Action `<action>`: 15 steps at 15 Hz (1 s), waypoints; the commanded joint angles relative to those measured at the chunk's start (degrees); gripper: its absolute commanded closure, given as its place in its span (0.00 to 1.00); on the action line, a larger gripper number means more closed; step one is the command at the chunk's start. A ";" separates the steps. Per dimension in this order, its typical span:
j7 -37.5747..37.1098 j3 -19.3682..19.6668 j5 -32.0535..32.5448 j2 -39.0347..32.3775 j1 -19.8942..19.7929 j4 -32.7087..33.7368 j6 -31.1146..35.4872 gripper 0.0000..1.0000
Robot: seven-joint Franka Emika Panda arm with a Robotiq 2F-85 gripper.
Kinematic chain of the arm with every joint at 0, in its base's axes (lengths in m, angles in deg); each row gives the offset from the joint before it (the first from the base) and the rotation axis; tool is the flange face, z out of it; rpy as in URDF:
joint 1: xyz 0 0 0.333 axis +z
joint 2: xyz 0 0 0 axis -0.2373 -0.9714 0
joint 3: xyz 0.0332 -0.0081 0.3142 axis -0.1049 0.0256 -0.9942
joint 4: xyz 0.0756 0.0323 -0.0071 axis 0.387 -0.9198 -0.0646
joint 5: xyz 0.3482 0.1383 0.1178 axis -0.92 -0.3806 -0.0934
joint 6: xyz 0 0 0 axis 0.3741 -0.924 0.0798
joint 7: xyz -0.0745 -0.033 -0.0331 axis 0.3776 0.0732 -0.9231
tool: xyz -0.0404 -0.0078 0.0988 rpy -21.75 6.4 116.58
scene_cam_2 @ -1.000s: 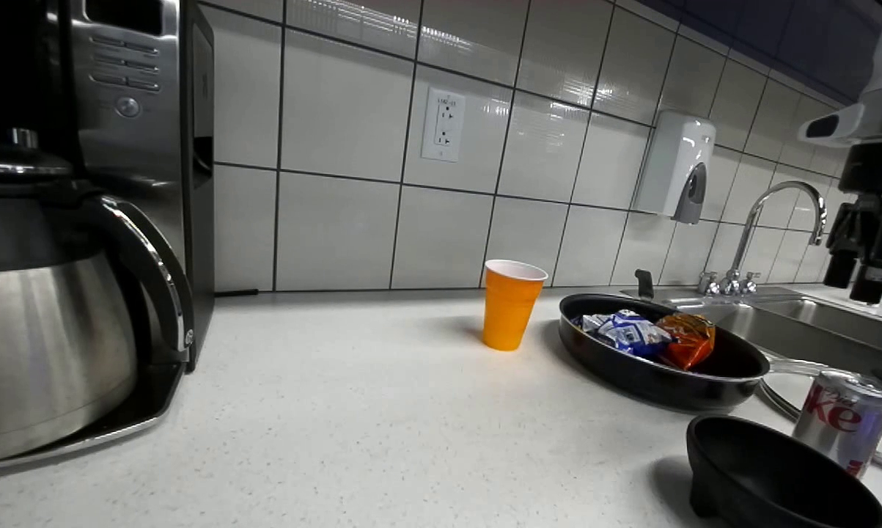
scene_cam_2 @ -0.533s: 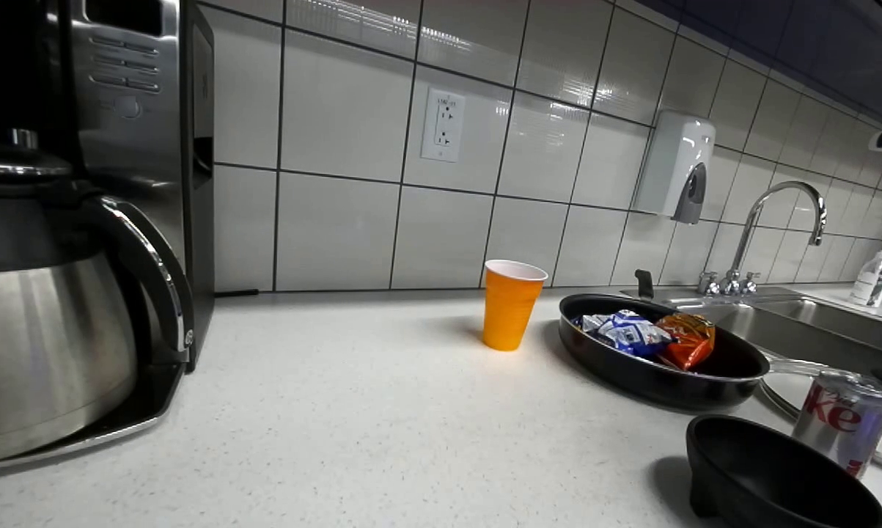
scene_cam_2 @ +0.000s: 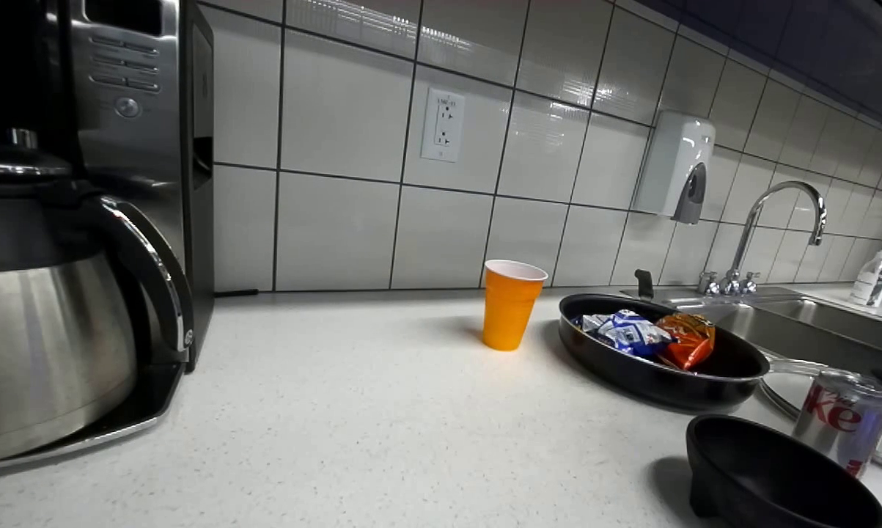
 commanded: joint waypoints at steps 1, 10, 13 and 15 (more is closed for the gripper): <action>-2.51 0.50 0.61 -2.89 -0.99 0.44 2.97 0.00; -4.58 0.42 0.50 -12.79 -1.18 4.04 6.43 0.00; -4.19 0.33 0.10 -14.99 -1.40 5.02 7.37 0.00; -3.82 0.07 -0.28 -16.17 -1.39 5.54 8.26 0.00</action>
